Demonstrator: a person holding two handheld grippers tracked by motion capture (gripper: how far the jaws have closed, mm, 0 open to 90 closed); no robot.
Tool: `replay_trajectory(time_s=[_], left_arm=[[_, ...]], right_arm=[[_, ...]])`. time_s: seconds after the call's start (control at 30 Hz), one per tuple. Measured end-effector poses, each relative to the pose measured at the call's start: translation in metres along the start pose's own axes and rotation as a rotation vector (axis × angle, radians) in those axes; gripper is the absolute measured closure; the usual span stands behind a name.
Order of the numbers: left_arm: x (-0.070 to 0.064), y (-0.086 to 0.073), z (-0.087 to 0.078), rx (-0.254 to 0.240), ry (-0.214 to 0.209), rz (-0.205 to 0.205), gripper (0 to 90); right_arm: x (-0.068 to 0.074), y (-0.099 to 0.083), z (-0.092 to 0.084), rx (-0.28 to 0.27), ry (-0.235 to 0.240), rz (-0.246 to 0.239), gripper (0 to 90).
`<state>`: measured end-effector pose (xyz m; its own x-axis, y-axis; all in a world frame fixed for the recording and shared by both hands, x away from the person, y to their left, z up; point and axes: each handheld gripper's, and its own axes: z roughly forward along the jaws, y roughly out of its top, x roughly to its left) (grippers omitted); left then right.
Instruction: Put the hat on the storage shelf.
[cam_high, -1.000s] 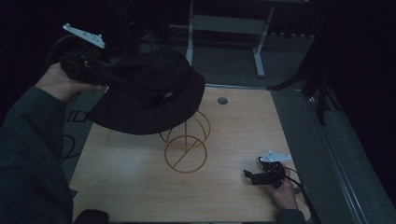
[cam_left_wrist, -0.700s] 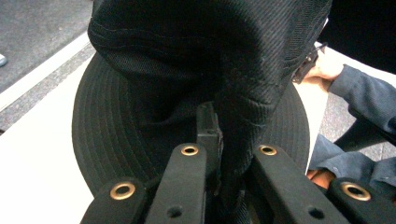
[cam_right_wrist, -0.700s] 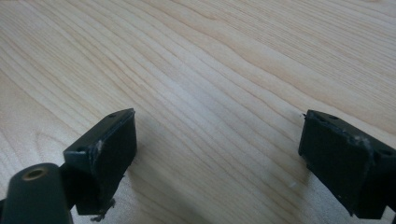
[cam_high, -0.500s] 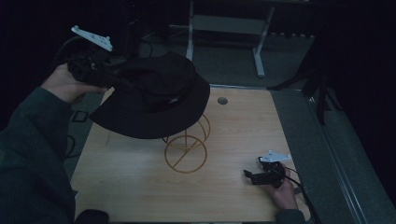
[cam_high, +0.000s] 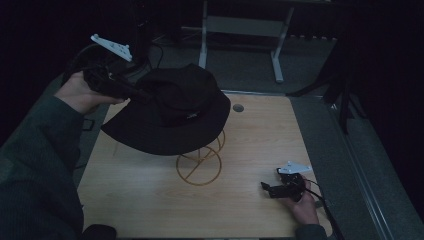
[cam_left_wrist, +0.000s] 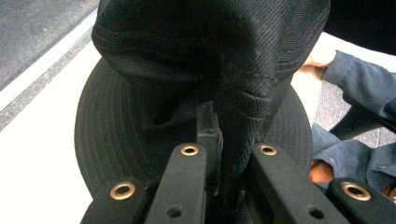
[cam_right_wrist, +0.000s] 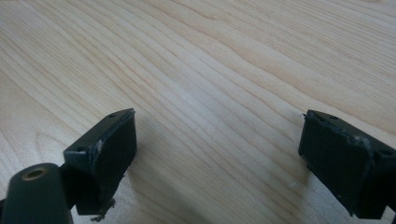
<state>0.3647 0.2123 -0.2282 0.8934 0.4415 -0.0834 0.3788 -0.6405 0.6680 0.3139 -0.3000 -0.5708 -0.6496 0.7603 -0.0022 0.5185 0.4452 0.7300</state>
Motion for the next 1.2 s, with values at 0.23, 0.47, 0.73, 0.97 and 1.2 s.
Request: replay_trajectory(time_s=[0.23, 0.47, 0.73, 0.97, 1.2], left_arm=[[-0.004, 0.004, 0.008, 0.02, -0.011, 0.021, 88.2], [-0.007, 0.007, 0.018, 0.038, -0.021, 0.033, 88.1], [-0.011, 0.009, 0.026, 0.059, -0.016, 0.046, 88.1], [-0.014, 0.01, 0.035, 0.083, -0.015, 0.059, 88.1], [-0.012, 0.009, 0.05, 0.113, 0.002, 0.053, 87.8]], right_arm=[[0.0, 0.0, 0.0, 0.0, 0.0, 0.0, 11.2], [0.0, 0.0, 0.0, 0.0, 0.0, -0.001, 11.2], [0.0, 0.0, 0.0, -0.001, 0.001, 0.002, 11.2], [0.0, 0.0, 0.0, -0.001, 0.001, 0.002, 11.2], [0.0, 0.0, 0.0, -0.001, 0.001, 0.001, 11.2]])
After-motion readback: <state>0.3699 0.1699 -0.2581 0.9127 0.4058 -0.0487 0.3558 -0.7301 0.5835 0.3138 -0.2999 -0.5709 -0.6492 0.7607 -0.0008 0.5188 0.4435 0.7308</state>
